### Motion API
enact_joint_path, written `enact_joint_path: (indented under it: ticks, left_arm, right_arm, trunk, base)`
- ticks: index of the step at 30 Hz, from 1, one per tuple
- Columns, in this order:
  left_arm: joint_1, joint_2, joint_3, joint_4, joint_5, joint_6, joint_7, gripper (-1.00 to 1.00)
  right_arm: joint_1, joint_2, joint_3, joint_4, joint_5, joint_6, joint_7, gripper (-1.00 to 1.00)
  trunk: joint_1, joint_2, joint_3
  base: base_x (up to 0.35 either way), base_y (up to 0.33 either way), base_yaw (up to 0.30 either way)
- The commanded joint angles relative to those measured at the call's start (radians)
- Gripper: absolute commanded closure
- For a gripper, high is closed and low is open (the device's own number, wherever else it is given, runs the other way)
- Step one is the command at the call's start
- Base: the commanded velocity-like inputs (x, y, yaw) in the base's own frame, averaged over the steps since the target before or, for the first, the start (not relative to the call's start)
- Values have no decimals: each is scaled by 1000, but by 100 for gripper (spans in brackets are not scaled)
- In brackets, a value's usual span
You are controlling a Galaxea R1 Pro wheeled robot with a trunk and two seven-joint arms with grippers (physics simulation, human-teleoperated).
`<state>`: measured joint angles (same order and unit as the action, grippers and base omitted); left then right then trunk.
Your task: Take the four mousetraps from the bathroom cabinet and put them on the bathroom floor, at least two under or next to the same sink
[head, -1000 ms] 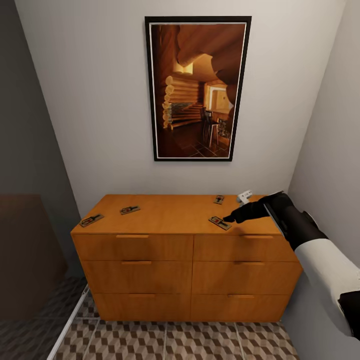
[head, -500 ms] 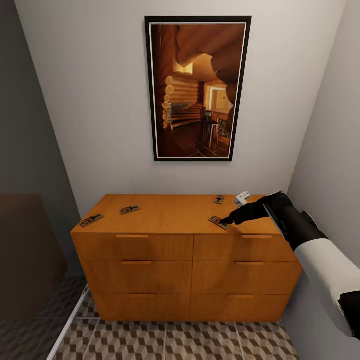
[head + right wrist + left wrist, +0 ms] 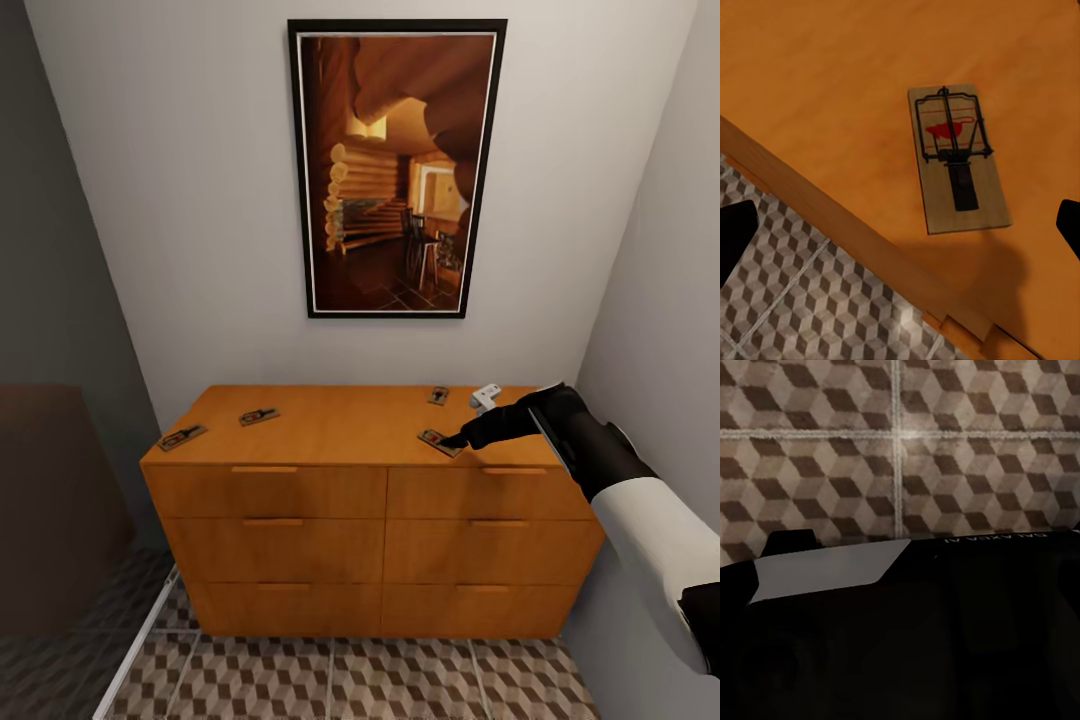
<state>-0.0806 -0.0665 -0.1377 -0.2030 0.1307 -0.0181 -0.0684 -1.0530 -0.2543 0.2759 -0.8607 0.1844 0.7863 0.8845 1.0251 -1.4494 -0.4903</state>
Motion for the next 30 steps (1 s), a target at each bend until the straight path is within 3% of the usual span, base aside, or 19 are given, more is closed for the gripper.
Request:
enact_joint_path:
  ticks: [1,18,30]
  left_arm:
    - [-1,1,-8,1,10,-2,-1,-100]
    - [-1,1,-8,1,10,-2,-1,-100]
    - [-1,2,-8,1,10,-2,-1,-100]
  right_arm:
    - [-1,-1,1,-1,11,1,12,-100]
    - [-1,-3,-10,-14,15,1,44,-100]
    - [-1,-4,-78,-16,16,-1,54,-100]
  trunk:
    - [0,-1,-2]
    - [0,-1,-17]
    - [0,-1,-17]
  base:
    - [0,0,0]
    - [0,0,0]
    - [0,0,0]
